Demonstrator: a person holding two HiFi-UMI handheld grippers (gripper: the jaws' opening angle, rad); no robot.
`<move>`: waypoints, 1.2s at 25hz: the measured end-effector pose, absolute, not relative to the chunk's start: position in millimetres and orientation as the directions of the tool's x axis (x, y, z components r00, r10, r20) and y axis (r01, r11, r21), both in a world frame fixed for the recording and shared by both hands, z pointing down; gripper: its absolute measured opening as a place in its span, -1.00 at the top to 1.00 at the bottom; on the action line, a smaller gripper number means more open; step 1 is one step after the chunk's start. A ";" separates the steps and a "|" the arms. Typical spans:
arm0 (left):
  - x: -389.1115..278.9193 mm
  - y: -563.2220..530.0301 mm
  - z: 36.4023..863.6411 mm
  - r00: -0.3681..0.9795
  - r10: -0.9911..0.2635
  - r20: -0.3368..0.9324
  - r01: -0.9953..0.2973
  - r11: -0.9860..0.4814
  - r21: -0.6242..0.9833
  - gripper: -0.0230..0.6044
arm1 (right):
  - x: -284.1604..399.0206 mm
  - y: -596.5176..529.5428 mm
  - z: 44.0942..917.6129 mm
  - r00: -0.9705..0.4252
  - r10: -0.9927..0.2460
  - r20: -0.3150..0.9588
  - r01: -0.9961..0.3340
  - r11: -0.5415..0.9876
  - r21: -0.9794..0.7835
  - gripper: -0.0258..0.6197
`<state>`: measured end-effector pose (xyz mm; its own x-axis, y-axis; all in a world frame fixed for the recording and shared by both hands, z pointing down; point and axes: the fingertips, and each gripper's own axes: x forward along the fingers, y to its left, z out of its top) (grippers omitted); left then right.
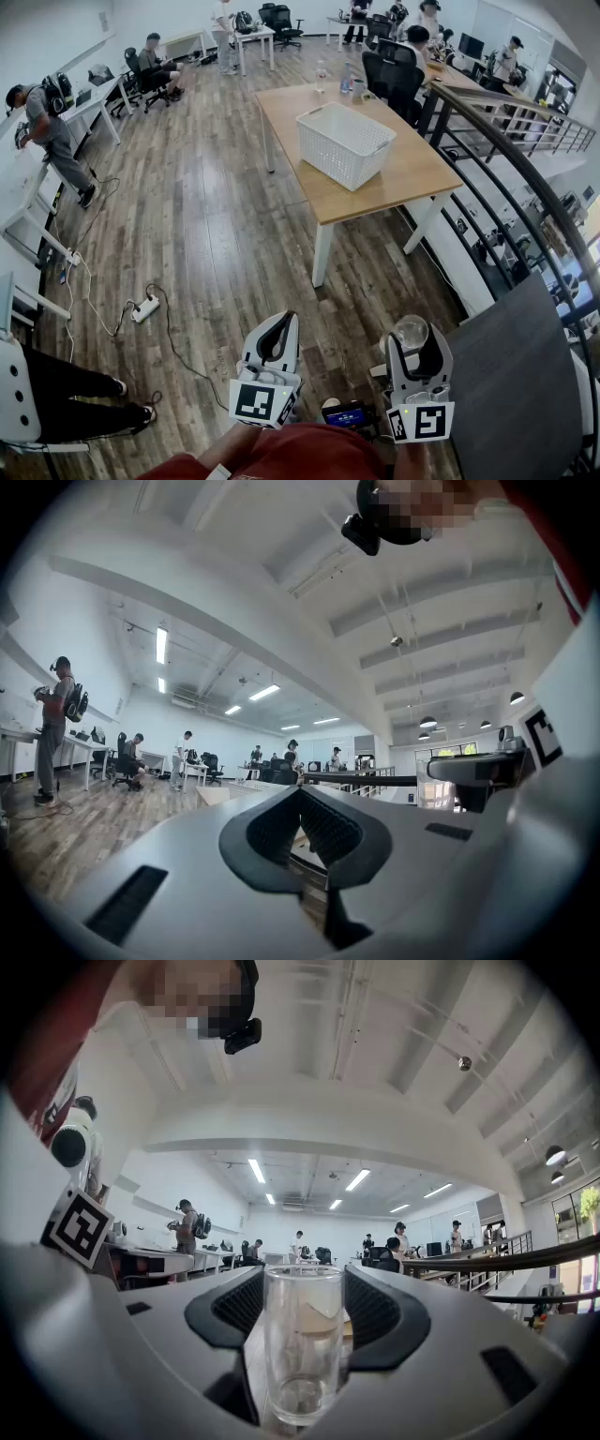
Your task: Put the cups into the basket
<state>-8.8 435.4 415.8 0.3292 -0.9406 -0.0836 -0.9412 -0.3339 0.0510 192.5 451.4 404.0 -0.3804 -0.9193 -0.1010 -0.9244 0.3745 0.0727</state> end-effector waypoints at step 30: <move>-82.1 437.6 437.3 0.384 -0.921 -0.064 -0.917 -0.388 0.093 0.90 | 118.9 463.6 410.2 -0.334 -0.938 -0.094 -0.942 0.330 0.059 0.08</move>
